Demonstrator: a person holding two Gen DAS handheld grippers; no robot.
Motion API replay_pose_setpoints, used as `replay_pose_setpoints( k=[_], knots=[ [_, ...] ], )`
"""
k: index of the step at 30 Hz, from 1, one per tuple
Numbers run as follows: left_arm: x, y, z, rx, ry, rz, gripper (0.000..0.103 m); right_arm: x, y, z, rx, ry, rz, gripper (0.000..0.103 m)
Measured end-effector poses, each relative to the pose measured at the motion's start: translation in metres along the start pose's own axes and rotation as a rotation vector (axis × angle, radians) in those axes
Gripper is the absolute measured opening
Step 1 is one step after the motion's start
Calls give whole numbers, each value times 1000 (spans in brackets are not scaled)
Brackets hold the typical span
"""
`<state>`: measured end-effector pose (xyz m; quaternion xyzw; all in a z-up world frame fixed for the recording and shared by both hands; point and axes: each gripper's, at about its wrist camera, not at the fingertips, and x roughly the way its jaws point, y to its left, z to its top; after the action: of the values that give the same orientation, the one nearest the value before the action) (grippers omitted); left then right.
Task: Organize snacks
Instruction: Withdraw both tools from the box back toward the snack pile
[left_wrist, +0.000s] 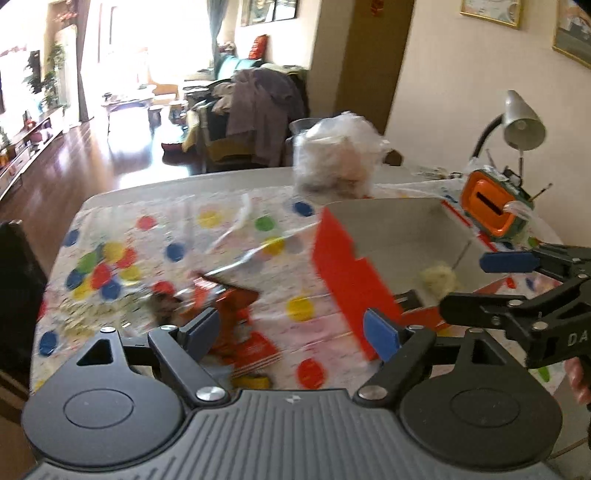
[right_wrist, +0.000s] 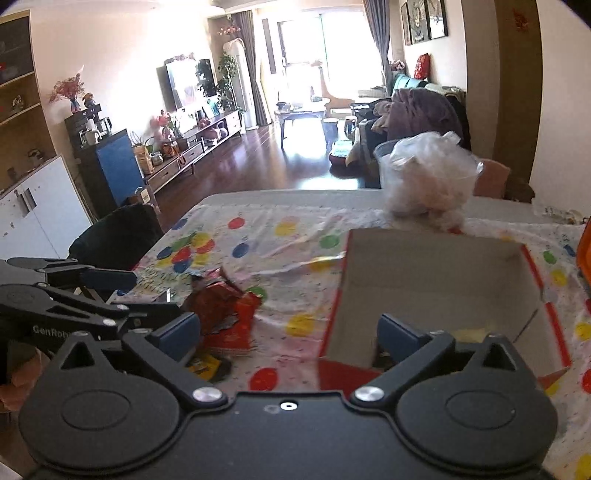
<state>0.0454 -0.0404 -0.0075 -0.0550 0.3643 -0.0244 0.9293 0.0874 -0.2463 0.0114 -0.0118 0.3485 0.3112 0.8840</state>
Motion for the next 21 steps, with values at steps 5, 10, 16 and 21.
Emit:
replay_pose_setpoints(
  k=[5,10,16,21],
  knots=[
    [-7,44,-18,-12,28,46,85,17,31,-12,10,34,-3,103],
    [-9,85,-40,-14,63,53,85,38,59,-20,-17,65,0,103],
    [-5,109,-65,30,104,23,85,70,87,-28,-102,124,32,103],
    [3,122,-83,37,128,7,85,92,104,-29,-138,164,57,103]
  ],
)
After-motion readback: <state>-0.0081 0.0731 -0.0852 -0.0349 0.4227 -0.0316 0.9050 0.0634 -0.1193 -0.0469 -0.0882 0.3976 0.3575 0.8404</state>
